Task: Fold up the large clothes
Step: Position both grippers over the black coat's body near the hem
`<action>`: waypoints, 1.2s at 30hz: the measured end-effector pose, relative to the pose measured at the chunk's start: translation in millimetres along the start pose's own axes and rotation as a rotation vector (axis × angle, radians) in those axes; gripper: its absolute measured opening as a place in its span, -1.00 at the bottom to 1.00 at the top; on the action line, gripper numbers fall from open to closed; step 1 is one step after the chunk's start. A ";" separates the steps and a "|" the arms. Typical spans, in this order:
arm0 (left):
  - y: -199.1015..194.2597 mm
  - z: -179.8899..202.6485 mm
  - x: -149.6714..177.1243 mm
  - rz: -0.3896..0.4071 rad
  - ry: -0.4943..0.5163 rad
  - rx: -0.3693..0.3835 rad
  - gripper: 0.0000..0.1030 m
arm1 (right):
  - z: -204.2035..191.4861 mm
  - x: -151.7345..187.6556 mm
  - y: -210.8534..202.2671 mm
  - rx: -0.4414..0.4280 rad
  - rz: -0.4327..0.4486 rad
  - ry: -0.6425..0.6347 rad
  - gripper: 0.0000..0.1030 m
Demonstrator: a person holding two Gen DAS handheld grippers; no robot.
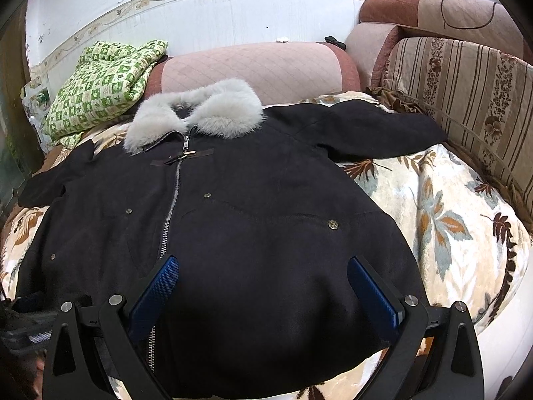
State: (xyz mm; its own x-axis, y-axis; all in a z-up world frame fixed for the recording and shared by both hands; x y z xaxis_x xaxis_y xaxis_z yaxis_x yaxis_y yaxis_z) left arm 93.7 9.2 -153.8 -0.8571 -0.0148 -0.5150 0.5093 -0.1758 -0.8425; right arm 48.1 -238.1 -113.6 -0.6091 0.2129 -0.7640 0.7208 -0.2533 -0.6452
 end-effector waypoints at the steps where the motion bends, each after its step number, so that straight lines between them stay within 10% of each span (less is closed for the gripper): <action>1: -7.6 -1.2 -3.3 0.027 -0.006 0.006 1.00 | 0.2 -0.3 -1.3 0.003 0.005 -0.003 0.99; 22: -109.1 -21.6 -38.0 0.407 -0.034 -0.041 1.00 | -18.8 -6.9 -8.3 0.027 0.017 -0.061 0.99; 36: -89.1 -62.3 -36.8 0.289 -0.120 -0.068 1.00 | -43.4 -12.9 -14.7 0.035 0.028 -0.120 0.99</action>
State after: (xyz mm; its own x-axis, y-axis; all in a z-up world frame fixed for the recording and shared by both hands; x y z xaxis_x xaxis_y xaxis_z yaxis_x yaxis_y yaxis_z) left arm 84.7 86.7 -69.6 -0.6769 -0.1714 -0.7159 0.7338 -0.0811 -0.6745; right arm 59.7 -196.2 -94.3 -0.6259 0.0910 -0.7746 0.7272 -0.2908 -0.6218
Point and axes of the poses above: each gripper's, at about its wrist camera, not at the fingertips, and y roughly the way its jaws point, z to its right, x to its underside, the point moved 5 cm from there along y, roughly the way its jaws point, and after that the axes turned 6 degrees about x, right-handed, at the moved point
